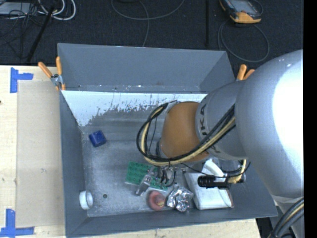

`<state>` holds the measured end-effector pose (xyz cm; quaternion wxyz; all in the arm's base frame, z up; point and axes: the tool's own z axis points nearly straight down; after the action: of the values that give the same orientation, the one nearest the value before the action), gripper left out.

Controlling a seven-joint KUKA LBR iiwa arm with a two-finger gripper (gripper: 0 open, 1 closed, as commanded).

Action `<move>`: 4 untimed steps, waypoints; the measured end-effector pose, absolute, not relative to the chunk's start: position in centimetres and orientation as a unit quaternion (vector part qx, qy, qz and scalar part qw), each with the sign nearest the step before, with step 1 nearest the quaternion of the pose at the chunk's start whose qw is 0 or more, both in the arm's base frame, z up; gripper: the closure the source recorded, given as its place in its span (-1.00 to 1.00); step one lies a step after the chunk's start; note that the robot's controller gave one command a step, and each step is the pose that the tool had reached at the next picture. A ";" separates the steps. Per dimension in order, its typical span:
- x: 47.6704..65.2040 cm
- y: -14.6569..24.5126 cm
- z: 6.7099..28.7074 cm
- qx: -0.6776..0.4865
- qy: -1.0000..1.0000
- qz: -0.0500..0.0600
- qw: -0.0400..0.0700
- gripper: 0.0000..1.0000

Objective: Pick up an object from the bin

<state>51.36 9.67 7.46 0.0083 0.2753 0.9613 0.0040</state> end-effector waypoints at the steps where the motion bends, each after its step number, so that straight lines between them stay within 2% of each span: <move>1: 51.6 9.7 7.6 0.276 0.961 0.002 0.004 -1.00; 2: 51.7 9.8 7.7 0.276 0.961 0.001 0.002 -1.00; 3: 51.9 9.7 7.8 0.278 0.961 0.002 0.005 1.00; 4: 52.1 9.6 14.9 0.277 0.961 0.001 0.002 1.00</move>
Offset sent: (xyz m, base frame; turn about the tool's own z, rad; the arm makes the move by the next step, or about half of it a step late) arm 0.0000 0.0000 0.0000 -0.0001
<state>52.06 9.63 14.88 0.0024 0.2772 0.9608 0.0011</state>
